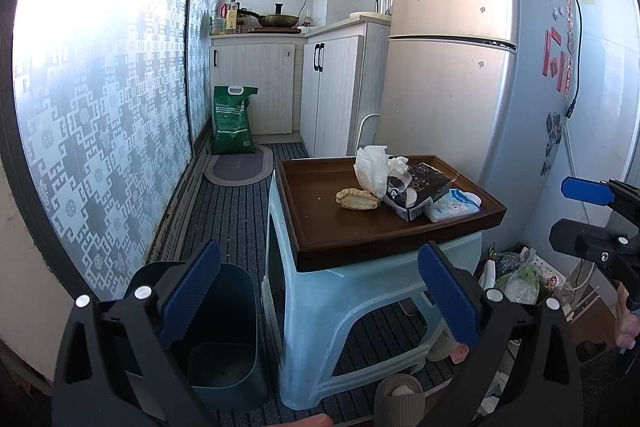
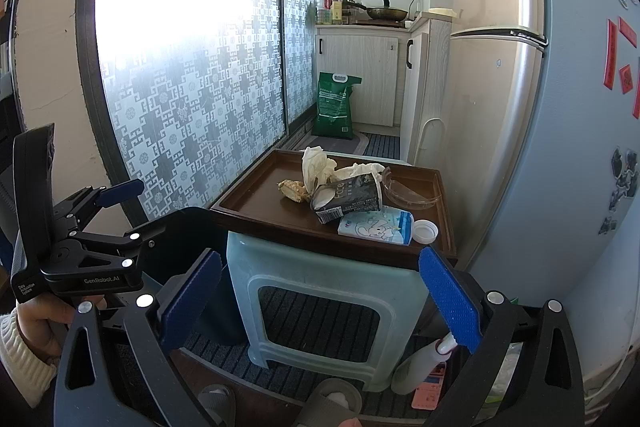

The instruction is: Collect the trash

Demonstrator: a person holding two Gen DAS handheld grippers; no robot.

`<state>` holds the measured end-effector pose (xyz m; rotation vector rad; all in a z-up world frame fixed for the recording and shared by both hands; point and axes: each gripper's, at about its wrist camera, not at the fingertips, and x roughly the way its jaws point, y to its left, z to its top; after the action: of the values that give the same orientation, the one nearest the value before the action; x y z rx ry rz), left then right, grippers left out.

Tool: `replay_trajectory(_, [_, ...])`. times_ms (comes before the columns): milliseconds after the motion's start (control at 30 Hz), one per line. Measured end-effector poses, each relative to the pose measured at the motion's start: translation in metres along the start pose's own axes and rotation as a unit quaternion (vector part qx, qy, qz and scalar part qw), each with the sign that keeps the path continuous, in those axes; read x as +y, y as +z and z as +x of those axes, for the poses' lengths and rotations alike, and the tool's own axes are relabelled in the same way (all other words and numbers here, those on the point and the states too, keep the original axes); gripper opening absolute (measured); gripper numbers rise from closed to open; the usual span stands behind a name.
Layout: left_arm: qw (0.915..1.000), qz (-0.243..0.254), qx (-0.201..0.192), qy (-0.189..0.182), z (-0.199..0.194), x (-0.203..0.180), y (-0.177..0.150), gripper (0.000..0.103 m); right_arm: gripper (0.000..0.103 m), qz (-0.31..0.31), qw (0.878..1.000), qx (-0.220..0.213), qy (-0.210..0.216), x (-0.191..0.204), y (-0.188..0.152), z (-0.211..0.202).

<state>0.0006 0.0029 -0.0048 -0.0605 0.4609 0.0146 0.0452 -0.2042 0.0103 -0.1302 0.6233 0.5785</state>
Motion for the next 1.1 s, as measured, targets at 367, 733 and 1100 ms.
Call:
replay_trajectory(367, [1.0000, -0.002, 0.000, 0.000, -0.0002, 0.0005, -0.0001, 0.100, 0.100, 0.000, 1.000, 0.000, 0.000, -0.0001, 0.0000, 0.0006])
replay_trajectory(733, [1.0000, -0.002, 0.000, 0.000, -0.0004, 0.0009, -0.0001, 0.100, 0.100, -0.001, 1.000, 0.000, -0.001, 0.0007, 0.0000, 0.0008])
replay_trajectory(1100, [1.0000, -0.002, 0.000, 0.000, -0.0005, 0.0009, -0.0003, 0.100, 0.100, -0.002, 1.000, 0.000, -0.001, -0.0015, 0.0015, -0.0009])
